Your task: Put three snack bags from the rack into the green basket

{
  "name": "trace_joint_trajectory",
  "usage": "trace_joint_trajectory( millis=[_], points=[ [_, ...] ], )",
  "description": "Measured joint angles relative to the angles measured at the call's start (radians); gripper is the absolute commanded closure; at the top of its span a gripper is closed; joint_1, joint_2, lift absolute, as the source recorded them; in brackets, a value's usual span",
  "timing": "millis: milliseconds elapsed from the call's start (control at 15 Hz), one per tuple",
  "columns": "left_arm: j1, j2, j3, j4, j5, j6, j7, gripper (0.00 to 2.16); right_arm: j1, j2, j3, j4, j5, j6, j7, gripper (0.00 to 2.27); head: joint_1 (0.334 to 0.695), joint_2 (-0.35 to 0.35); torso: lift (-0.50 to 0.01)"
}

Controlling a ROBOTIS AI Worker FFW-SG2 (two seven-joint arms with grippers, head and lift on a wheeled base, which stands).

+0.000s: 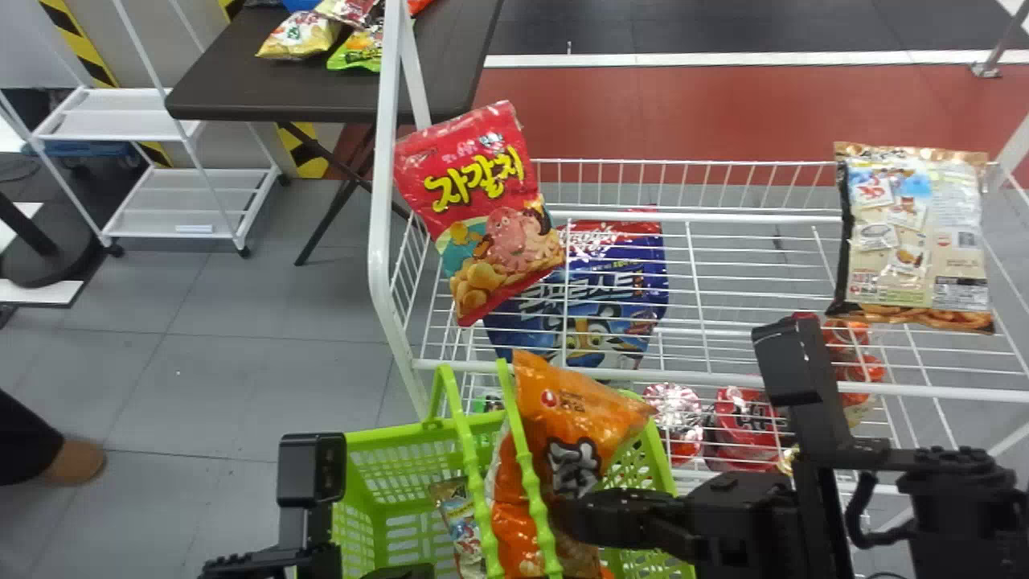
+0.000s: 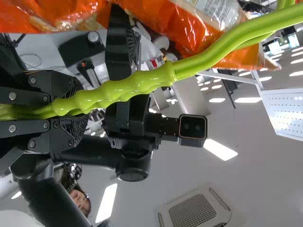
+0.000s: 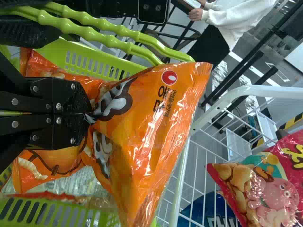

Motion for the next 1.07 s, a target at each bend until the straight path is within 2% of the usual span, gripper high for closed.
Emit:
trace_joint_trajectory(
  millis=[333,600,800,867,1067],
  points=[
    [0.000,0.000,0.003,0.002,0.001,-0.002,-0.002,2.15,0.012,-0.002,-0.014,0.000,-0.044,0.054,-0.002,0.06,0.695,0.130,0.000],
    [0.000,0.000,0.005,0.005,0.000,-0.003,-0.001,2.15,0.015,-0.003,-0.077,-0.008,-0.062,0.081,-0.010,0.06,0.695,0.087,0.000],
    [0.000,0.000,0.005,0.006,0.000,-0.003,-0.003,2.15,-0.005,-0.008,-0.146,-0.001,0.010,0.044,-0.023,0.06,0.695,-0.002,0.000],
    [0.000,0.000,0.005,0.006,0.000,-0.003,-0.003,2.15,-0.015,-0.014,-0.167,0.009,0.032,0.030,-0.024,0.06,0.695,-0.067,0.000],
    [0.000,0.000,0.005,0.008,0.001,-0.003,-0.004,2.15,-0.063,-0.031,-0.256,0.062,0.059,-0.015,-0.023,0.06,0.695,-0.150,0.000]
  ],
)
